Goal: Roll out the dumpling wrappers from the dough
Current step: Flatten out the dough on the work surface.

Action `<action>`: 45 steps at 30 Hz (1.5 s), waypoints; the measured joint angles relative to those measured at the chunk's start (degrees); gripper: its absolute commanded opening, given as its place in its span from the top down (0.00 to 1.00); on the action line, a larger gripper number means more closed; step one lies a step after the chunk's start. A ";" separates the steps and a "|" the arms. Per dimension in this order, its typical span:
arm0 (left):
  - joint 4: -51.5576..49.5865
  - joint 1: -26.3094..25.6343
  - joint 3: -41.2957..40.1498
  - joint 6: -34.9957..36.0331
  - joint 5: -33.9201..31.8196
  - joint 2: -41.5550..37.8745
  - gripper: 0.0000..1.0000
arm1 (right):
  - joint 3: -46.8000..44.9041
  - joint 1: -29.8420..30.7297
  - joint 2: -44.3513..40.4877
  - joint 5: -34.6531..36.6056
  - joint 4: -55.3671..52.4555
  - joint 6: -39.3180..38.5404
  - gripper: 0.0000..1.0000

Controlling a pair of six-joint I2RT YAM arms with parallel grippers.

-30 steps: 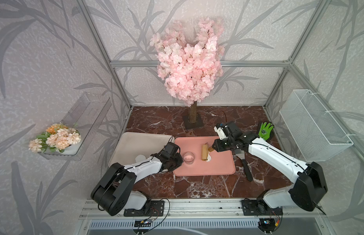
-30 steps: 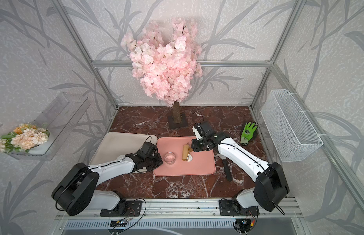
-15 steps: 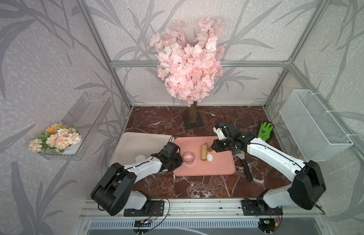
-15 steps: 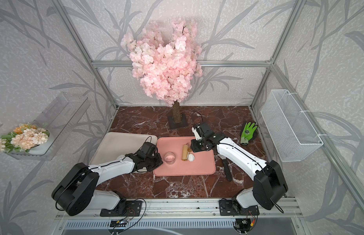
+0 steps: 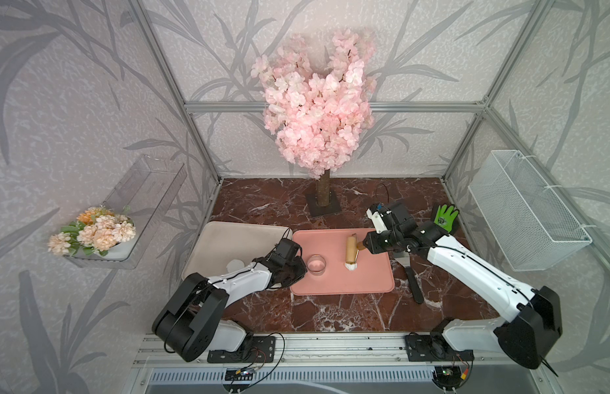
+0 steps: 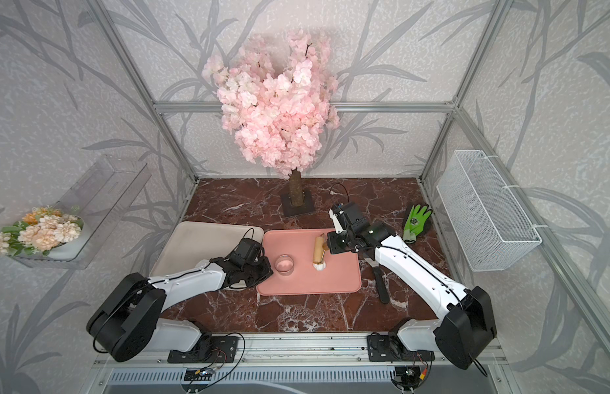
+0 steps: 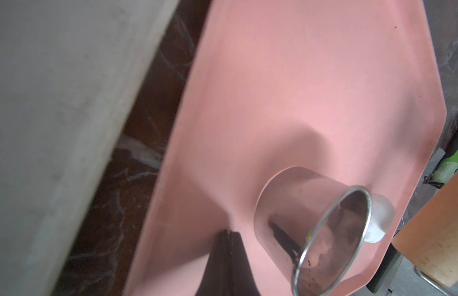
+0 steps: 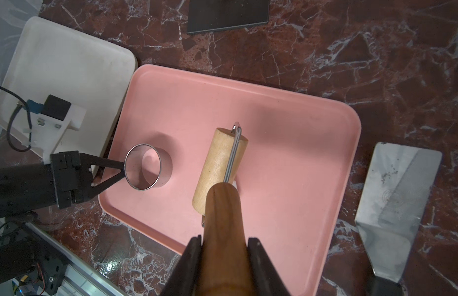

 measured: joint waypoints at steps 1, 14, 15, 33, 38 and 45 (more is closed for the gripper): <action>0.00 0.00 0.00 0.00 0.02 0.00 1.00 | -0.31 0.00 0.15 -0.02 0.00 -0.02 1.00; 0.04 0.00 0.00 0.00 0.07 0.04 1.00 | -1.97 0.13 4.37 -3.15 4.20 0.50 1.00; 0.04 0.00 0.00 0.00 0.09 0.04 1.00 | -1.97 0.13 4.37 -3.15 4.31 0.55 1.00; 0.09 0.00 0.00 0.00 0.09 0.04 1.00 | 2.14 -0.22 -0.35 -0.04 -2.03 -0.90 1.00; 0.11 0.00 0.00 0.00 0.09 0.07 1.00 | -0.57 -0.26 -0.26 -0.07 -2.54 -1.14 1.00; 0.28 0.00 0.00 0.00 0.09 0.20 1.00 | -0.98 -0.37 1.60 -0.37 -0.59 -1.09 1.00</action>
